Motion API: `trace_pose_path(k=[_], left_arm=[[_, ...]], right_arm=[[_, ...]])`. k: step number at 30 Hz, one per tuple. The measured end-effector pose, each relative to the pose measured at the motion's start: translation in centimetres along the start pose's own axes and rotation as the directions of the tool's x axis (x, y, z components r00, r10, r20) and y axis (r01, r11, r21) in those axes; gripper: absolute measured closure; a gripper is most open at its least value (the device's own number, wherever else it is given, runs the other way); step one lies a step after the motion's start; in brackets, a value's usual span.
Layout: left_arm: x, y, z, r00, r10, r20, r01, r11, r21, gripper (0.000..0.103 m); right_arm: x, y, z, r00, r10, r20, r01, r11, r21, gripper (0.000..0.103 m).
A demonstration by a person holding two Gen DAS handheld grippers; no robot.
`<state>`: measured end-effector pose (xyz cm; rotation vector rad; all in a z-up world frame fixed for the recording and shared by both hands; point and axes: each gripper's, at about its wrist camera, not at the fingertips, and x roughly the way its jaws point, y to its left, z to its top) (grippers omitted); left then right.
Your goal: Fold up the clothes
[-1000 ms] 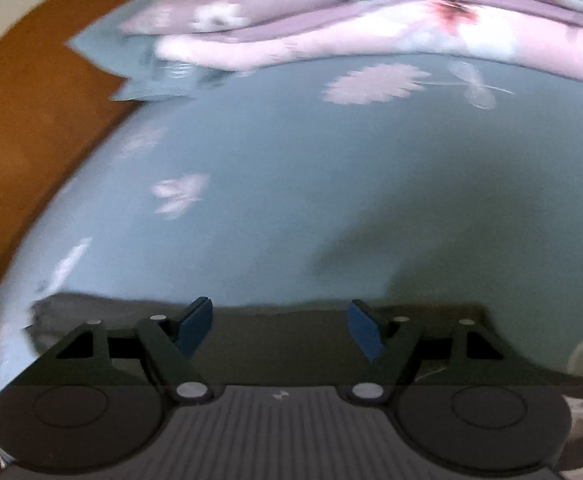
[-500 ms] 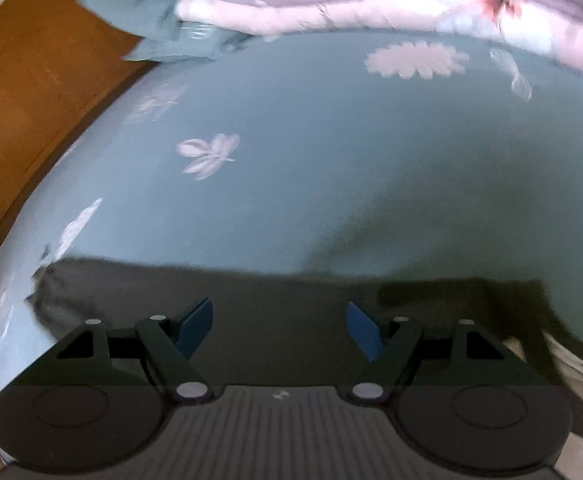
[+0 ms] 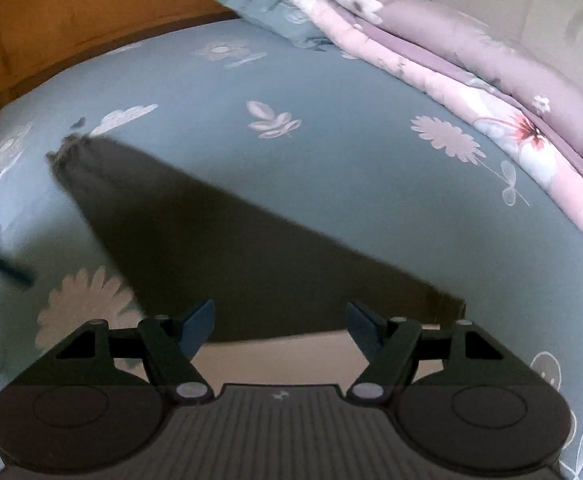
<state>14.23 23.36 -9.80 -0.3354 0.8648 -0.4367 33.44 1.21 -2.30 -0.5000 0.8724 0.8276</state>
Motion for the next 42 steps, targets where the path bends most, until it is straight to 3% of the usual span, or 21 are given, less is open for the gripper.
trace_pose_path(k=[2,4,7,9,11,13,15,17,20,25,29,32,35,37,42], left_arm=[[-0.3,-0.1,-0.9,0.999,0.004,-0.044,-0.003,0.999,0.034,0.01],[-1.0,0.2,-1.4,0.996,0.058,-0.07,-0.053,0.996,0.066,0.01],[-2.2,1.4,-1.4,0.996,0.076,-0.048,-0.071,0.993,0.092,0.01],[-2.1,2.0,-1.0,0.987,0.159,0.003,-0.158,0.978,0.139,0.01],[-1.6,3.0,-0.2,0.973,0.22,0.064,-0.228,0.956,0.182,0.01],[-1.1,5.0,0.7,0.973,0.219,0.078,-0.228,0.964,0.136,0.011],[-0.9,7.0,1.2,0.965,0.241,0.101,-0.247,0.967,0.056,0.011],[-1.4,8.6,1.1,0.961,0.252,0.111,-0.255,0.967,0.007,0.011],[-1.8,10.2,0.3,0.954,0.279,0.112,-0.277,0.96,-0.031,0.011],[-2.4,12.0,0.4,0.942,0.304,0.143,-0.297,0.952,-0.072,0.012],[-1.7,12.7,2.1,0.94,0.254,0.226,-0.229,0.965,-0.129,0.012],[0.2,12.6,3.4,0.942,0.225,0.248,-0.204,0.973,-0.11,0.012],[2.8,13.2,3.4,0.949,0.249,0.195,-0.231,0.967,-0.111,0.012],[4.2,14.9,2.8,0.963,0.251,0.098,-0.228,0.953,-0.2,0.014],[3.5,14.2,0.9,0.965,0.241,0.105,-0.23,0.968,-0.104,0.012]], right_arm=[[0.6,-0.1,1.3,1.0,-0.015,0.022,0.014,0.999,0.03,0.026],[1.5,0.7,2.6,1.0,0.001,0.031,-0.002,1.0,0.03,0.026],[3.1,2.9,4.1,0.999,0.002,0.044,-0.001,1.0,-0.022,0.027],[4.5,4.2,5.1,0.994,0.102,0.039,-0.102,0.995,-0.011,0.037],[5.9,5.8,6.0,0.975,0.217,0.043,-0.217,0.976,0.011,0.048],[7.4,7.8,6.8,0.944,0.326,0.044,-0.328,0.944,0.03,0.06],[9.2,10.0,7.1,0.914,0.406,0.016,-0.407,0.913,0.033,0.082],[11.2,12.5,7.1,0.906,0.422,-0.037,-0.423,0.906,-0.014,0.088],[14.0,14.9,6.5,0.911,0.403,-0.086,-0.408,0.911,-0.064,0.094],[16.6,15.8,5.3,0.925,0.364,-0.108,-0.371,0.927,-0.053,0.097],[16.3,15.4,4.3,0.909,0.402,-0.113,-0.407,0.913,-0.027,0.097],[15.9,15.8,3.8,0.907,0.403,-0.118,-0.411,0.911,-0.047,0.097],[15.2,16.0,3.9,0.901,0.414,-0.128,-0.424,0.903,-0.062,0.096],[14.5,16.0,3.9,0.906,0.4,-0.139,-0.416,0.903,-0.105,0.096],[13.4,13.3,4.5,0.922,0.35,-0.165,-0.374,0.915,-0.152,0.092]])
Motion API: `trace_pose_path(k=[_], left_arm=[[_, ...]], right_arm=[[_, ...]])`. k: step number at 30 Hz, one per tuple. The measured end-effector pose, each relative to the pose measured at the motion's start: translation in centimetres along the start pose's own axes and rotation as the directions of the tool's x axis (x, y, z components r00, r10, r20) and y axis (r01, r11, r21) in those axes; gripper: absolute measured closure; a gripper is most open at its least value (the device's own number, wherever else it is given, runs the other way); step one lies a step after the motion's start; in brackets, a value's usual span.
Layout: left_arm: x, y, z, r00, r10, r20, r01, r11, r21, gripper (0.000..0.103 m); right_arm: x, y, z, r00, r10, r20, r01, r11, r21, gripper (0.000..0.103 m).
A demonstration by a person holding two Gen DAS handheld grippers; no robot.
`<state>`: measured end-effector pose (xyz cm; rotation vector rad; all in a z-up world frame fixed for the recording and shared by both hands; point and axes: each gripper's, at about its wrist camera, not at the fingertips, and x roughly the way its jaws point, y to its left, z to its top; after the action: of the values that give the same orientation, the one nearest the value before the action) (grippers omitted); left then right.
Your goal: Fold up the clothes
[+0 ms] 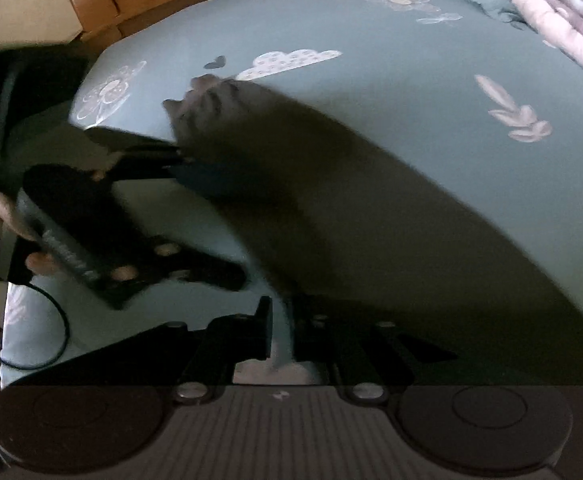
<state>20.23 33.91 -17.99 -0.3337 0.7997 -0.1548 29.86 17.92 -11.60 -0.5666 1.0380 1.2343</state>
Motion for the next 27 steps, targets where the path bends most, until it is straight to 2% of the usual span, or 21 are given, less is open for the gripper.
trace_pose_path(k=[4,7,9,11,14,15,17,20,23,25,27], left_arm=[[-0.8,-1.0,0.5,1.0,0.014,0.011,-0.014,0.999,0.032,0.013],[-0.9,-1.5,1.2,0.994,-0.021,0.103,0.015,0.998,0.055,0.013],[0.4,-1.6,1.7,0.993,-0.082,0.087,0.078,0.996,0.046,0.013],[1.6,-1.5,1.4,0.993,-0.112,0.042,0.111,0.993,0.04,0.013],[2.2,-1.0,0.4,0.992,-0.128,-0.002,0.128,0.992,0.017,0.014],[2.0,-0.9,0.3,0.992,-0.124,-0.019,0.124,0.992,0.008,0.014],[1.6,-0.8,0.2,0.991,-0.131,-0.038,0.13,0.991,-0.027,0.014],[1.2,-1.6,0.0,0.993,-0.102,-0.05,0.103,0.995,0.014,0.014],[0.4,-2.0,0.6,0.994,-0.09,-0.068,0.091,0.996,0.015,0.014],[-1.1,-1.3,1.3,0.995,-0.103,-0.011,0.103,0.995,0.015,0.014],[-1.9,-0.4,2.2,0.997,-0.055,0.061,0.054,0.998,0.015,0.013]], right_arm=[[-1.3,-2.2,2.1,0.994,-0.045,0.104,0.036,0.996,0.08,0.092],[-0.2,-2.9,4.5,0.988,-0.046,0.146,0.031,0.994,0.104,0.092],[1.2,-3.1,5.8,0.989,-0.044,0.138,0.028,0.993,0.115,0.092],[2.9,-3.1,6.7,0.993,-0.028,0.111,0.015,0.993,0.12,0.092],[5.4,-2.9,6.9,0.998,-0.029,0.051,0.023,0.994,0.108,0.092],[6.0,-3.0,6.7,0.998,-0.049,0.036,0.044,0.993,0.109,0.098],[6.3,-3.4,6.6,0.994,-0.076,0.076,0.064,0.987,0.149,0.101],[6.7,-4.1,6.9,0.988,-0.104,0.113,0.076,0.969,0.234,0.103],[5.8,-3.6,6.6,0.986,-0.111,0.121,0.081,0.971,0.225,0.099],[4.2,-3.2,6.1,0.985,-0.111,0.135,0.082,0.976,0.202,0.096],[2.5,-3.0,5.3,0.984,-0.099,0.151,0.071,0.981,0.179,0.095]])
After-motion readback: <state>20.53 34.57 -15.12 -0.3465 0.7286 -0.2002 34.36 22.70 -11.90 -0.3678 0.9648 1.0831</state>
